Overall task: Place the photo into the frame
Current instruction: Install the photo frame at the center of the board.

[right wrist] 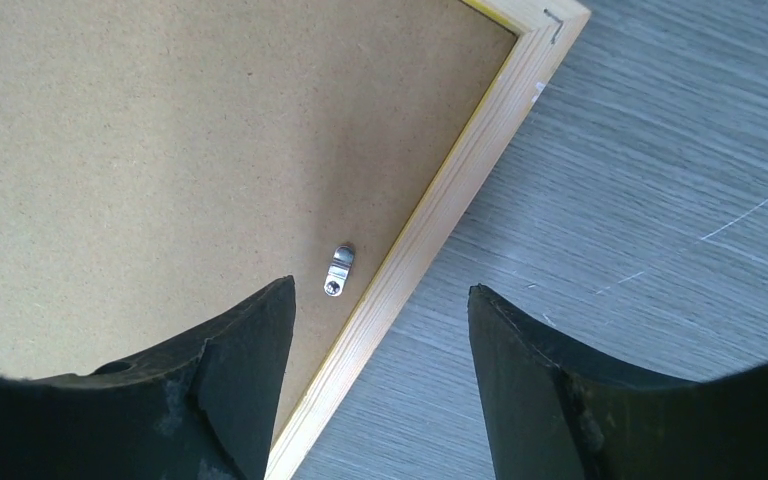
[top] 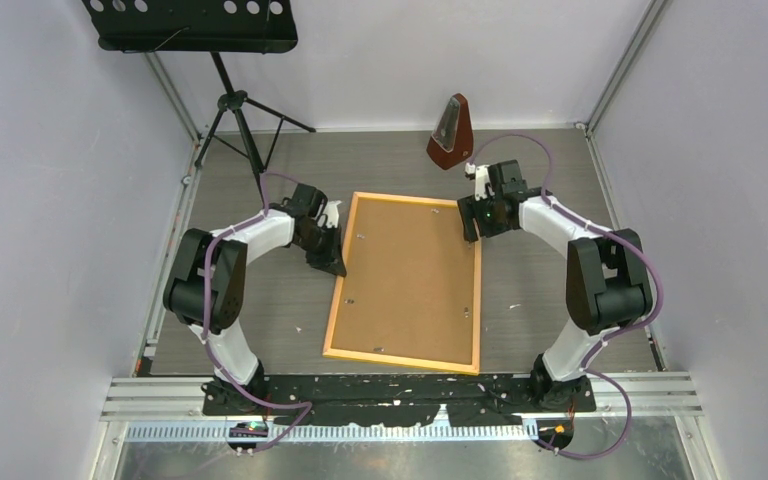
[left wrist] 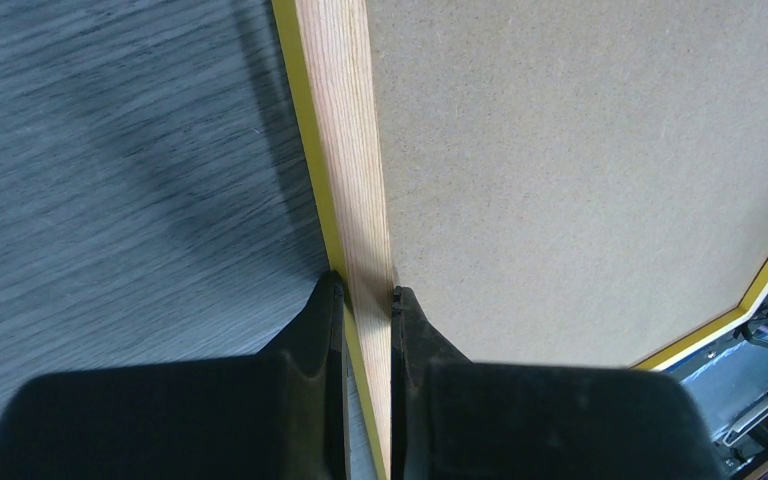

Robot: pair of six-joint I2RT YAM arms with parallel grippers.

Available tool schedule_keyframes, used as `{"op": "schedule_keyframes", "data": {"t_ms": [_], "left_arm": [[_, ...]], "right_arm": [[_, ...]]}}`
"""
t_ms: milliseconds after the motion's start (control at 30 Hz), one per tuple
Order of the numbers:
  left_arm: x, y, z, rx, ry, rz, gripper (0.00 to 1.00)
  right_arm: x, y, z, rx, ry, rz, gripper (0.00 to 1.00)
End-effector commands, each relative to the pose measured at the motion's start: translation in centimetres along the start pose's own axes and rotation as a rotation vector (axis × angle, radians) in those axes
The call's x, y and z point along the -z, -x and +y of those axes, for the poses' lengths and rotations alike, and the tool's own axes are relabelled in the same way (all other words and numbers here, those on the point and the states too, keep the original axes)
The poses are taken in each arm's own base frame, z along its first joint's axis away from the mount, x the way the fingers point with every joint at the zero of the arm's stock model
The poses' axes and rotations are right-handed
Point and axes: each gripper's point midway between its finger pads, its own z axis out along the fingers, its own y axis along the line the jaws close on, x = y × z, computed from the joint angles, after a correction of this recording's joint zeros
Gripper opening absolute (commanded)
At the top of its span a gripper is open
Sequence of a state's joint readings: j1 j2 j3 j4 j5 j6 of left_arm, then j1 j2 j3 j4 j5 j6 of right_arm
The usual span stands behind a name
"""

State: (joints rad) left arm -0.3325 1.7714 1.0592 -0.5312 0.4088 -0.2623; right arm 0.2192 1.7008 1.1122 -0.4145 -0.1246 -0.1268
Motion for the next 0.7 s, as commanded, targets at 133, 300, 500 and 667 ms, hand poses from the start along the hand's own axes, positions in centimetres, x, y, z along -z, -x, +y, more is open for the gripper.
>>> {"op": "schedule_keyframes", "data": {"t_ms": [133, 300, 500, 667], "left_arm": [[-1.3, -0.3, 1.0, -0.03, 0.025, -0.008, 0.0], [-1.3, -0.3, 1.0, -0.03, 0.025, -0.01, 0.0], [-1.3, -0.4, 1.0, -0.031, 0.023, -0.007, 0.0], [-1.3, -0.3, 1.0, -0.031, 0.023, -0.007, 0.0]], "right_arm": [[-1.2, -1.2, 0.4, -0.008, 0.034, 0.047, 0.69], [-2.2, -1.9, 0.2, -0.013, 0.027, 0.078, 0.67], [-2.7, -1.8, 0.0, -0.018, 0.021, 0.081, 0.62], [-2.9, -2.0, -0.4, -0.016, 0.001, 0.089, 0.54]]}}
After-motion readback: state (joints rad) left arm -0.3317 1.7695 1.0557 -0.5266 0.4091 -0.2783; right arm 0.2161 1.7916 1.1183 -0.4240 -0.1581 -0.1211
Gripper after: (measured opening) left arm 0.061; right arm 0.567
